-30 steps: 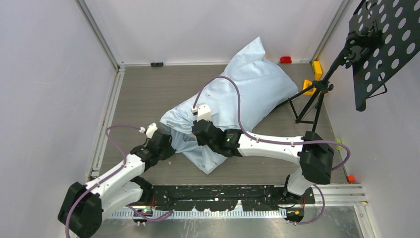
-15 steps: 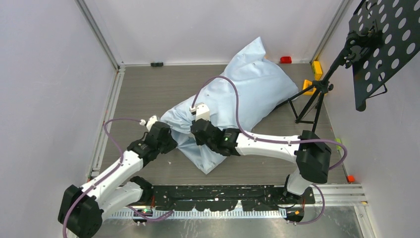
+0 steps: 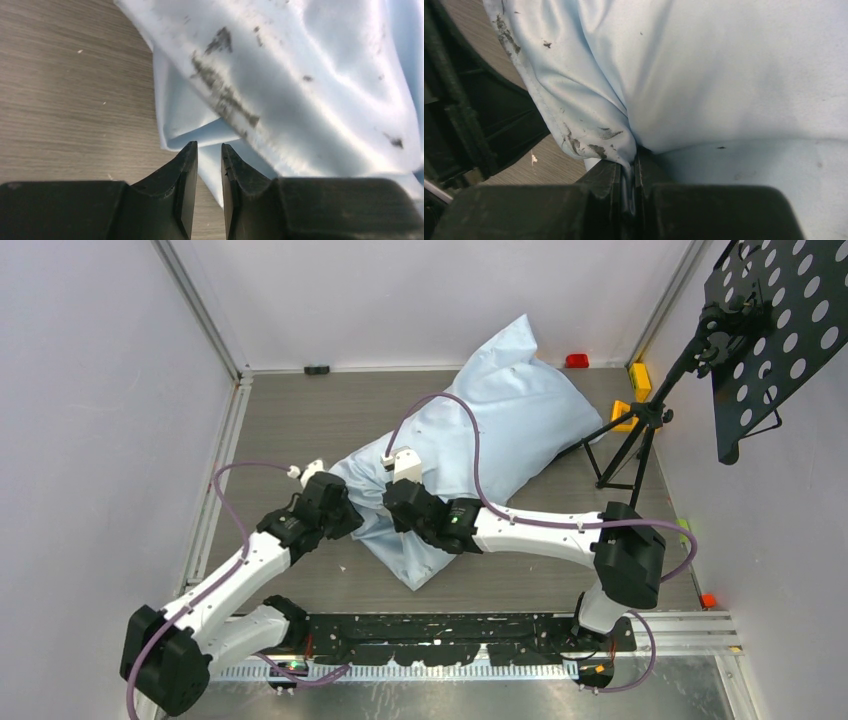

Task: Put the pillow into the pillowcase

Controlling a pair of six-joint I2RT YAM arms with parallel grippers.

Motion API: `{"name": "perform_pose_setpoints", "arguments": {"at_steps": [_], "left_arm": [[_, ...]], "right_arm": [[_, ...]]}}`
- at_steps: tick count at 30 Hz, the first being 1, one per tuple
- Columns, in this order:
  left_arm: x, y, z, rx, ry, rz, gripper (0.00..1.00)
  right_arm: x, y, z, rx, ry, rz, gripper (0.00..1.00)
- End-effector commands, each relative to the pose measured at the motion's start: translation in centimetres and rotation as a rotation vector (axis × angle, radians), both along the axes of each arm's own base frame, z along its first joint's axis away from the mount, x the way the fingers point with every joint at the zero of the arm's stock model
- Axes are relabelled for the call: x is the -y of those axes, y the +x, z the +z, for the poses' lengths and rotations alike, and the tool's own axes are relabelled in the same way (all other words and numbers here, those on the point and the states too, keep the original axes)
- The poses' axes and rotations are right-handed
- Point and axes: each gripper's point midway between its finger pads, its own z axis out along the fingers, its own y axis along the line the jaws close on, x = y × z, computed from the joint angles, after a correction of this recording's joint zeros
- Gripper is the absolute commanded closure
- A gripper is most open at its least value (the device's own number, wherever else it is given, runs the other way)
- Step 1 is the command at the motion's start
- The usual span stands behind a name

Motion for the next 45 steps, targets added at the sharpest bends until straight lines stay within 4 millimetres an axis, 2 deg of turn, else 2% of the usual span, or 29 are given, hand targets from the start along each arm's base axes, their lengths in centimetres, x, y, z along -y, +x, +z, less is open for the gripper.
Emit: {"name": "perform_pose_setpoints", "arguments": {"at_steps": [1,4,8,11,20,24,29,33,36,39,43,45], "left_arm": [[2.2,2.5,0.8,0.06,-0.025,-0.048,0.74],[3.1,3.6,-0.1,0.058,-0.027,-0.055,0.72],[3.9,4.7,-0.8,0.085,-0.049,-0.056,0.62],[4.0,5.1,-1.2,0.097,-0.05,-0.051,0.58],[2.4,5.4,-5.0,0.068,0.054,0.031,0.58],[2.3,6.3,-5.5,0.11,0.05,0.066,0.56],[1.0,6.8,-6.5,0.102,0.109,0.134,0.53],[-0.2,6.9,-6.9,0.09,0.163,0.176,0.65],[-1.0,6.8,-6.5,0.09,0.185,0.19,0.83],[-2.1,6.6,-5.1,0.109,0.184,0.203,0.97],[-5.0,5.3,-4.1,0.088,0.166,0.26,1.0],[-7.4,4.4,-4.5,0.045,0.12,0.344,1.0]], "right_arm": [[-1.9,1.0,3.5,0.021,0.146,-0.031,1.0],[-1.9,1.2,3.4,0.004,0.152,-0.04,1.0],[-2.2,1.2,3.2,-0.037,0.18,-0.034,1.0],[-2.4,1.2,3.2,-0.042,0.186,-0.033,1.0],[-3.1,1.1,3.3,-0.057,0.2,-0.017,1.0],[-3.5,1.0,3.3,-0.07,0.207,-0.009,1.0],[-3.7,0.8,2.9,-0.086,0.206,-0.004,1.0],[-3.3,0.7,2.6,-0.09,0.194,-0.011,1.0],[-2.4,0.8,2.2,-0.086,0.167,-0.032,1.0],[-1.0,1.0,1.3,-0.076,0.111,-0.07,1.0],[1.4,1.5,0.1,-0.071,0.03,-0.132,1.0],[2.8,1.8,-0.4,-0.059,-0.021,-0.169,1.0]]}}
